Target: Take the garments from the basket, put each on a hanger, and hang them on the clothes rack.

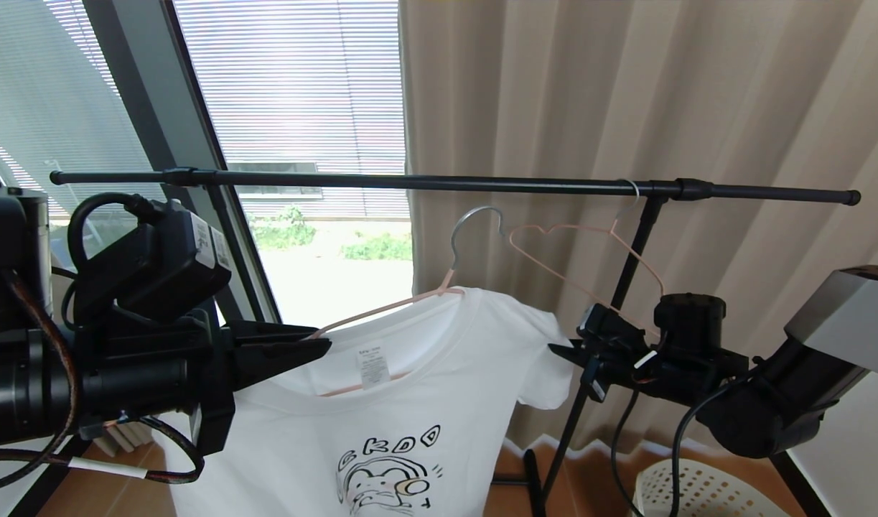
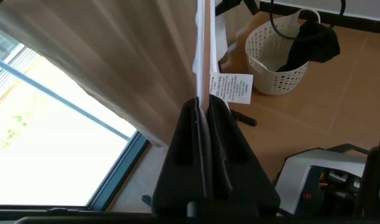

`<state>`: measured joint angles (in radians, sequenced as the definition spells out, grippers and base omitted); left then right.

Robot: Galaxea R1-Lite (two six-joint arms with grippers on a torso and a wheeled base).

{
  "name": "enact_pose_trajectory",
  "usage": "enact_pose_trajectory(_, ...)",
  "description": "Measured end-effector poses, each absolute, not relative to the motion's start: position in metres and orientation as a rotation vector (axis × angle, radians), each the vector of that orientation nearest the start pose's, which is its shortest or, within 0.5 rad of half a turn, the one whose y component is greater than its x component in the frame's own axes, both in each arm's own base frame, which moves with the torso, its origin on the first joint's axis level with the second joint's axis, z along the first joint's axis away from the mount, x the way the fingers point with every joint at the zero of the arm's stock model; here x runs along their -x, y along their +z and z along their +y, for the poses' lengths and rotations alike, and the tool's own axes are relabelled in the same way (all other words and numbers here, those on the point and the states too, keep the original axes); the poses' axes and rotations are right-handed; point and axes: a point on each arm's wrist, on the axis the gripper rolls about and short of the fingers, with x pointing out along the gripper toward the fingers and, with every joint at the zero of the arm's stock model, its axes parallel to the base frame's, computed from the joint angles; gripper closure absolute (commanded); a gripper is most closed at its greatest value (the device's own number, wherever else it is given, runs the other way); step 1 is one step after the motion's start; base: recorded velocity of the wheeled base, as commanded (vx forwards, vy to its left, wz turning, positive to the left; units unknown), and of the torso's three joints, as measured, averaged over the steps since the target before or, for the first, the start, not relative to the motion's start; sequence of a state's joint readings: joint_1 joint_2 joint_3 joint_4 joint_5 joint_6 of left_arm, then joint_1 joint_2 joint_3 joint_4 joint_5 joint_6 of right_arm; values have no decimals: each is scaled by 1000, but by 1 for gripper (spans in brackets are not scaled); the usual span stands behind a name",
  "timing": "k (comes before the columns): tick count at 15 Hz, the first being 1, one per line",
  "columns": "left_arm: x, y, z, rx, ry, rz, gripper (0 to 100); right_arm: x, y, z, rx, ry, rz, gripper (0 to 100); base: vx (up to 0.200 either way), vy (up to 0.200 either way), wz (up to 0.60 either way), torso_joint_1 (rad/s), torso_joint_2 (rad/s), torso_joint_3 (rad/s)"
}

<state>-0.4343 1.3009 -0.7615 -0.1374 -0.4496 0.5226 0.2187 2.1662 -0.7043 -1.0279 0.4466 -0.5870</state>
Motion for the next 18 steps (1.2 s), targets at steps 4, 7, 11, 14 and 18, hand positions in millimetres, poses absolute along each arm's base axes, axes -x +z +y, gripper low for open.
enact_pose_trajectory(4,-178,225,-93,-478,-959,177,100,-345,41,84,506,755,231,100,0,0,0,0,0,0)
enact_pose_trajectory(7,-178,225,-93,-478,-959,176,100,-347,41,82,505,749,233,100,0,0,0,0,0,0)
enact_pose_trajectory(11,-178,226,-92,-478,-953,175,100,-351,38,79,501,738,241,100,0,0,0,0,0,0)
enact_pose_trajectory(14,-178,226,-92,-478,-951,173,100,-354,36,77,498,733,246,100,0,0,0,0,0,0)
enact_pose_trajectory(18,-177,227,-91,-478,-949,169,100,-356,34,76,496,731,250,100,0,0,0,0,0,0)
